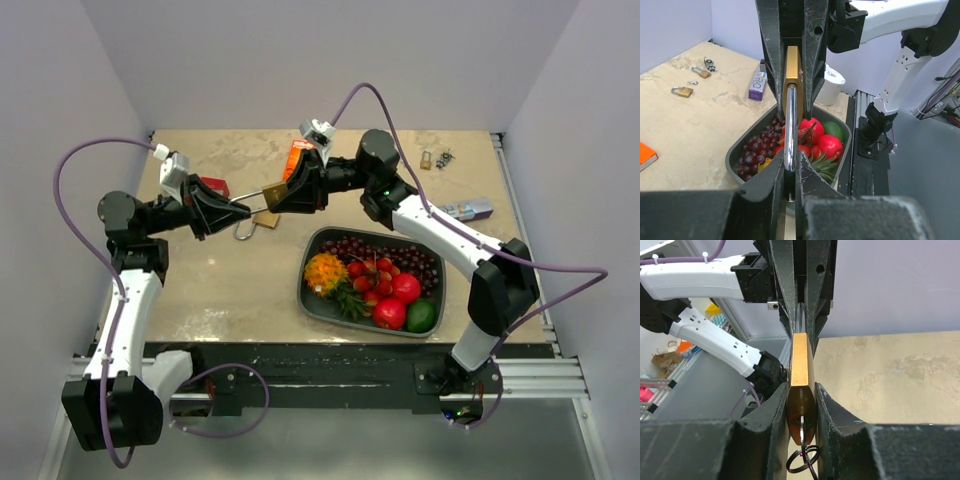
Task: Lock with the key
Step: Lock the lock.
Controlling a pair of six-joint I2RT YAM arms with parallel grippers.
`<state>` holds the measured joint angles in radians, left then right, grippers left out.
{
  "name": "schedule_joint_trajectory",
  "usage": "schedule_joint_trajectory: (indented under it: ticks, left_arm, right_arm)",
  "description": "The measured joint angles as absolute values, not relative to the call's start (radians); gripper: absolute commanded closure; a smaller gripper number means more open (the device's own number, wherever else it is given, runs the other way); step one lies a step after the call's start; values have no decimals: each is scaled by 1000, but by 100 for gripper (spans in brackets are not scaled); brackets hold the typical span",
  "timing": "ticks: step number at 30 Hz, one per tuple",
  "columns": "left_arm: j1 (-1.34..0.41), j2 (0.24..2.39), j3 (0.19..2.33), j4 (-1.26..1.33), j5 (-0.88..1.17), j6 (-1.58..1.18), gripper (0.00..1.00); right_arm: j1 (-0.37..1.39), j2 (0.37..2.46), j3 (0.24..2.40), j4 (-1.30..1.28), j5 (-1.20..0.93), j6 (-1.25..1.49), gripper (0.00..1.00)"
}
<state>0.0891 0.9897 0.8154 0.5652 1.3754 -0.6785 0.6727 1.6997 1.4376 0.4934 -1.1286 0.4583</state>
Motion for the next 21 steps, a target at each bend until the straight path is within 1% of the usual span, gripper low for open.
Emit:
schedule_joint_trajectory:
  ticks: [9,21]
  left_arm:
    - [49,1005,815,619,1352,-681,100]
    - [1,1069,815,793,1324,-752,100]
  right_arm:
    - [673,1703,1459,495,-1152,449,100]
    - [670,1777,1511,736,-1198,623,100]
